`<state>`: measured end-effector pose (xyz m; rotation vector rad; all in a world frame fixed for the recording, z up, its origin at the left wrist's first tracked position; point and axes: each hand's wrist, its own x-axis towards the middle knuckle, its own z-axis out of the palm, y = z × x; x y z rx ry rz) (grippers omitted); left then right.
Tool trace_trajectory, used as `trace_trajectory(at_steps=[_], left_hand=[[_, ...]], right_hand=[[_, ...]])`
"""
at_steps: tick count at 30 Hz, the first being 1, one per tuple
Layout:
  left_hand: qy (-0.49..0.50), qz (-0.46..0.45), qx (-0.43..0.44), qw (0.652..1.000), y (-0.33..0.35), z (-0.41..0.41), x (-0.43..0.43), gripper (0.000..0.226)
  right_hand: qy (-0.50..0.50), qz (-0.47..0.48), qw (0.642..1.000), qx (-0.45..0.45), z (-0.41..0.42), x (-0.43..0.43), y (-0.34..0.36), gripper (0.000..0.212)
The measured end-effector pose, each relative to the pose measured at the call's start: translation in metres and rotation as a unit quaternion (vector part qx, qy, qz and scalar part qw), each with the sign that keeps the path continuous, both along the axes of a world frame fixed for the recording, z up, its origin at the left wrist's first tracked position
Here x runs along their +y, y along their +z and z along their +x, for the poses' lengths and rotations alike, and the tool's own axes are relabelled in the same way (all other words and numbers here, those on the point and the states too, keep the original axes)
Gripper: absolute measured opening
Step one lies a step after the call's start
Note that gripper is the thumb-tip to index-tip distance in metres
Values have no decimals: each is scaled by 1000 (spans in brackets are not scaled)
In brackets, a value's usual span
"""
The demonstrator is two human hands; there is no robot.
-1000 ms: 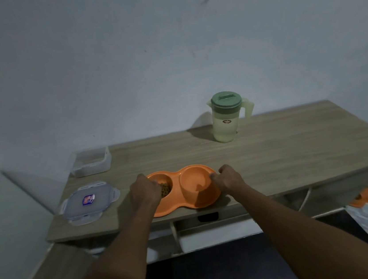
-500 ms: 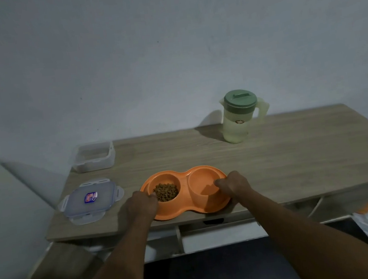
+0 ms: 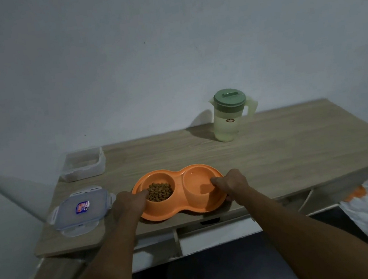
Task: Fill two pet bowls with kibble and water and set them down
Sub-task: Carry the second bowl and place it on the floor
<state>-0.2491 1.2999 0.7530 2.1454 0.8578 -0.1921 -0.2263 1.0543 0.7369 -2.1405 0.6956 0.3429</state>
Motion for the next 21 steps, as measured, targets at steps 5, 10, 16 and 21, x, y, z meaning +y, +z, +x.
trace_trajectory(at_steps=[5,10,16,21], left_hand=[[-43,-18,-30,998,11,10,6,47],[-136,-22,-51,989,31,12,12,51],[-228,-23,-86,970,56,-6,5,54],[-302,-42,-97,947,68,-32,-17,58]], right_hand=[[-60,3,998,-22,-19,3,13,54],[-156,5,986,-56,-62,15,34,51],[-262,-2,960,-94,-131,23,55,59],[-335,-9,936,-110,-195,22,74,55]])
